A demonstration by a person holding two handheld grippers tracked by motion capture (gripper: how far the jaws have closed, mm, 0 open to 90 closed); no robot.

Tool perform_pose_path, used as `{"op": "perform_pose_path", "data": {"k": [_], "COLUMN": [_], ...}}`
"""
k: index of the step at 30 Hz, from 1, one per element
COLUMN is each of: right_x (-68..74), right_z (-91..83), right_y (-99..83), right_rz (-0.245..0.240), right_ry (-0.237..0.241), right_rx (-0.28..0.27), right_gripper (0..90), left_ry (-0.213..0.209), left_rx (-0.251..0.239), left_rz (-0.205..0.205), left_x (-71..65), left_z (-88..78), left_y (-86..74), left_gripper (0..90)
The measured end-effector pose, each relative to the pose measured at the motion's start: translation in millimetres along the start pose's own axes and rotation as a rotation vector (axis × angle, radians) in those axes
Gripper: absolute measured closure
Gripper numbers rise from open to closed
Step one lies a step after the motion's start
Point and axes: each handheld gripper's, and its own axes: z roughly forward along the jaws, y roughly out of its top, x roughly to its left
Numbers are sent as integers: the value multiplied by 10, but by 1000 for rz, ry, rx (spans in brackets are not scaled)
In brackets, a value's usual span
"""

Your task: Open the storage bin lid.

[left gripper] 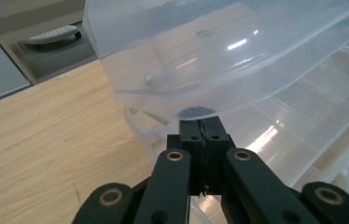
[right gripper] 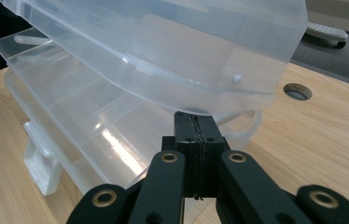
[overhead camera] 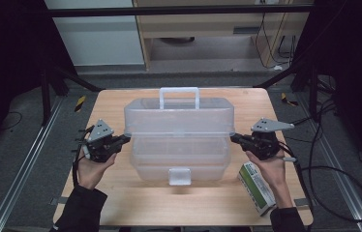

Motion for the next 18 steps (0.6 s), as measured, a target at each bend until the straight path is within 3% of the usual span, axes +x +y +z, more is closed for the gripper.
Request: {"op": "perform_pose_path", "data": {"k": [18], "right_x": [-39], "right_z": [7], "right_y": [22], "right_rz": [2], "right_ry": [1], "right_rx": [-20], "right_gripper": [900], "left_ry": [4], "left_rx": [-22], "left_rz": [-22], "left_x": [36], "left_z": [40], "left_y": [16], "left_gripper": [896]}}
